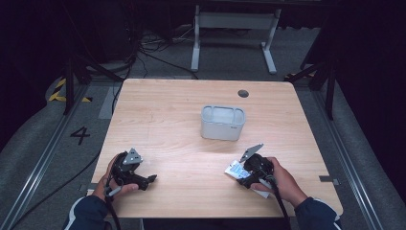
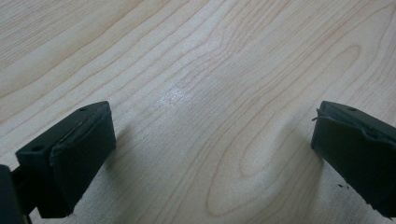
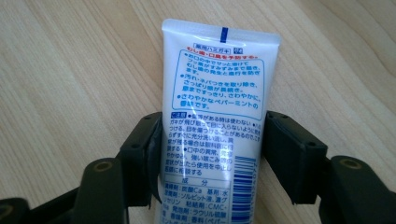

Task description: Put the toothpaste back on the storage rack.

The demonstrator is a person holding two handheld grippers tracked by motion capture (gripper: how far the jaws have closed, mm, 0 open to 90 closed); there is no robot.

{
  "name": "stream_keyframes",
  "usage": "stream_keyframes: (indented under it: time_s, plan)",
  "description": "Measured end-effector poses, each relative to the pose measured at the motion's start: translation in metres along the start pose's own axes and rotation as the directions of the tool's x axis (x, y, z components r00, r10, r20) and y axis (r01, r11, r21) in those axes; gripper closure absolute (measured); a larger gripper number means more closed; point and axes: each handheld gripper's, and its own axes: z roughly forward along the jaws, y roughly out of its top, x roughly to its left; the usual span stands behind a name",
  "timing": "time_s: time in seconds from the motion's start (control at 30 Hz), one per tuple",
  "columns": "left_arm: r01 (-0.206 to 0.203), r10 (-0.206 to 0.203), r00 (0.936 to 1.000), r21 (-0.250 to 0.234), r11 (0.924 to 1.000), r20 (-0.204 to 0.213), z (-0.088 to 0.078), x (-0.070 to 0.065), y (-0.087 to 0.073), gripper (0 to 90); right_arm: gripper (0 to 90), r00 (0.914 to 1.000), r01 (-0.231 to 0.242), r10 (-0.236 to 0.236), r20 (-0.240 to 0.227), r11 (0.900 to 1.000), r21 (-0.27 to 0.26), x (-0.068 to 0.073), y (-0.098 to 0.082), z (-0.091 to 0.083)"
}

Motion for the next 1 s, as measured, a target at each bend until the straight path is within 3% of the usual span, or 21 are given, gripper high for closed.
stream_keyframes:
  time_s: [0.17, 0.4, 0.6, 1.0]
  plan:
    - [0.0, 0.0, 1.0, 0.0, 1.0, 0.0, 0.0, 0.0, 0.0, 0.2, 43.4, 1.0, 0.0, 0.0, 0.0, 1.0, 0.026, 0.0, 0.005, 0.001]
    - [0.0, 0.0, 1.0, 0.0, 1.0, 0.0, 0.0, 0.0, 0.0, 0.2, 52.5, 1.0, 0.005, -0.005, -0.003, 1.0, 0.016, -0.001, 0.004, -0.001]
    - [0.0, 0.0, 1.0, 0.0, 1.0, 0.0, 0.0, 0.0, 0.0, 0.2, 59.5, 0.9997, 0.004, -0.004, -0.024, 1.0, -0.009, -0.002, 0.001, -0.006]
    - [0.0, 0.0, 1.0, 0.0, 1.0, 0.0, 0.0, 0.0, 0.0, 0.2, 62.2, 0.9993, -0.003, 0.001, -0.037, 0.998, -0.058, -0.005, -0.007, -0.017]
